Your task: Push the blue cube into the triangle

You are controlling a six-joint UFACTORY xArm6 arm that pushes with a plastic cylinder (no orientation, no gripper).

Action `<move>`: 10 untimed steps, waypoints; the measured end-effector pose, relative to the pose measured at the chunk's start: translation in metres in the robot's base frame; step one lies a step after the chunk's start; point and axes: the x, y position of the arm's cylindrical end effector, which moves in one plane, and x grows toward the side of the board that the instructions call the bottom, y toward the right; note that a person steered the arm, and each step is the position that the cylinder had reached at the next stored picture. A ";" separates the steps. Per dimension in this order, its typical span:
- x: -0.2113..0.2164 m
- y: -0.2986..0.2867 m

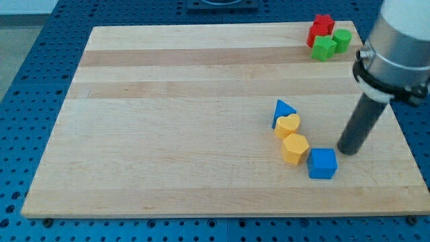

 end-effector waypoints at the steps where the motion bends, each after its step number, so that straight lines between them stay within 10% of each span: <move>1: 0.029 0.000; 4: 0.065 -0.043; 10: -0.009 -0.042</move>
